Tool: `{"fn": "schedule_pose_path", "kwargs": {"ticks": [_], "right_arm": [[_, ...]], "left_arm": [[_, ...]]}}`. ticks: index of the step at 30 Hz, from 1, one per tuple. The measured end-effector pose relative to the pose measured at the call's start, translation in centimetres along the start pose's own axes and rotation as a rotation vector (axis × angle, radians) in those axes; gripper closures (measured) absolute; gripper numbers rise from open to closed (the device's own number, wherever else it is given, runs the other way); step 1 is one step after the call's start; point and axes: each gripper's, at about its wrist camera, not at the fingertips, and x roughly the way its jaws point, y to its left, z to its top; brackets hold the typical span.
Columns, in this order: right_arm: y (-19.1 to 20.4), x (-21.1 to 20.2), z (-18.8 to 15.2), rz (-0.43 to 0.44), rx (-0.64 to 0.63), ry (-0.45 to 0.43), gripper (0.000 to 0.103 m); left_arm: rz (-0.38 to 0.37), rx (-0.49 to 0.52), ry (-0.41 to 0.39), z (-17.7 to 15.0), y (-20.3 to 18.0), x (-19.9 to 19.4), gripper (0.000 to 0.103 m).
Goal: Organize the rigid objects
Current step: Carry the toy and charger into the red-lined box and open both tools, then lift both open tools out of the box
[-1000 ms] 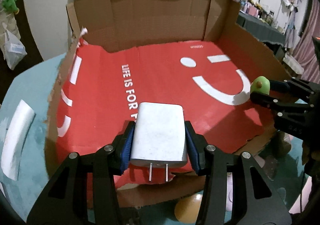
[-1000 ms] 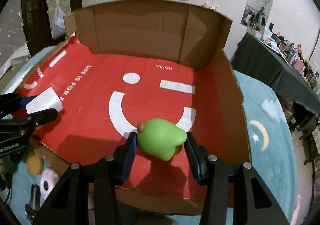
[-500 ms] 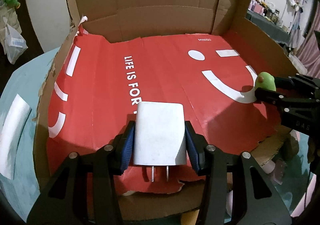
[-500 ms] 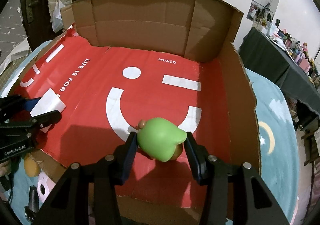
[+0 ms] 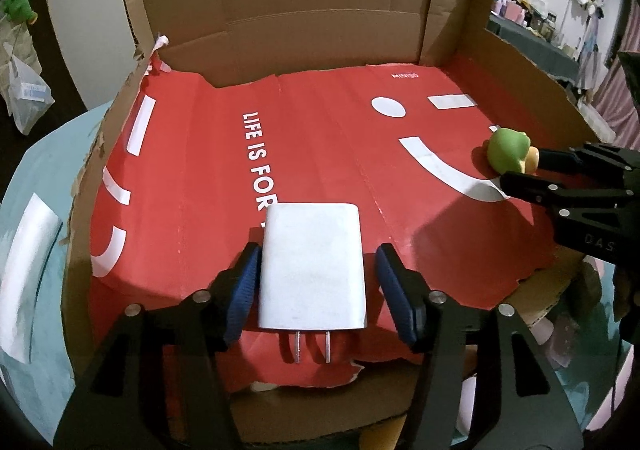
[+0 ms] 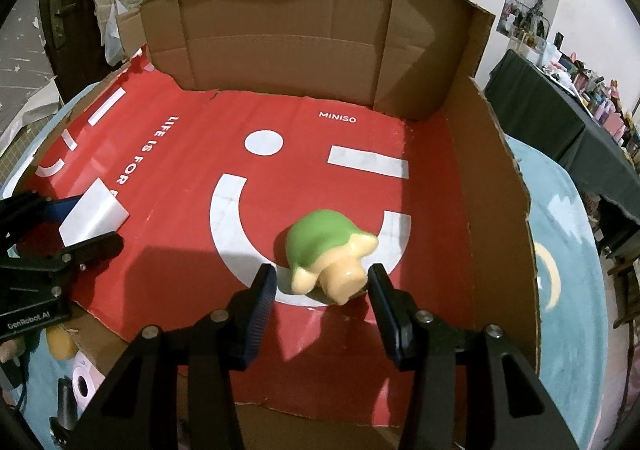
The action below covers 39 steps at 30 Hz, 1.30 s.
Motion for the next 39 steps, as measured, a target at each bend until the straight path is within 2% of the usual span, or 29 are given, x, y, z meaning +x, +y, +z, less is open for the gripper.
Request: {"fn": "schedule_pose_path", "kwargs": {"ticks": [3,6,8,10,14,18,20,23,25,29,32,34,35,39], "right_arm": [[0.0,-0.1,0.0,0.003,-0.001,0.000,0.052],[0.0,-0.3,-0.1,-0.004,-0.004,-0.007,0.052],[-0.1,-0.5,-0.1,-0.001,0.002,-0.012,0.051],[-0.1,-0.8,0.0,-0.001,0.007,-0.021,0.046],[-0.1,-1.4,-0.1,0.001,0.017,-0.035,0.045],[0.0,-2.9,-0.4,0.016,0.029,-0.066,0.039],[0.2,-3.8,-0.6,0.019,0.035,-0.083,0.035],[0.2,-5.7,-1.1,0.023,0.052,-0.128,0.030],[0.2,-7.1,-1.5,0.035,0.067,-0.160,0.027],[0.5,-10.2,-2.7,0.040,0.086,-0.236,0.021],[1.0,-12.8,-4.0,0.049,0.102,-0.301,0.012],[1.5,-14.3,-5.1,0.060,0.108,-0.349,0.004],[1.7,-15.0,-5.7,0.059,0.108,-0.368,0.002],[3.6,-17.3,-8.4,-0.016,0.074,-0.443,0.001]], "left_arm": [[-0.008,-0.007,-0.004,0.0,0.1,-0.2,0.044],[-0.010,-0.010,-0.016,0.0,0.1,-0.5,0.036],[-0.016,-0.015,-0.029,0.0,0.1,-0.9,0.035],[-0.023,-0.022,-0.043,0.1,0.2,-1.5,0.035],[-0.031,-0.031,-0.063,0.0,0.1,-2.6,0.035],[-0.032,-0.028,-0.093,-0.3,0.0,-4.0,0.027],[-0.027,-0.026,-0.116,-0.5,-0.1,-5.0,0.027],[-0.030,-0.025,-0.152,-1.0,-0.3,-6.6,0.027],[-0.027,-0.021,-0.184,-1.6,-0.5,-7.9,0.018],[-0.015,-0.020,-0.254,-2.6,-0.8,-10.3,0.016],[-0.004,-0.053,-0.299,-3.8,-0.7,-12.1,0.013],[0.002,-0.083,-0.327,-4.7,-0.6,-13.1,0.006],[0.005,-0.094,-0.345,-5.2,-0.5,-13.7,0.006],[0.033,-0.090,-0.397,-7.1,-0.9,-15.4,0.006]]}}
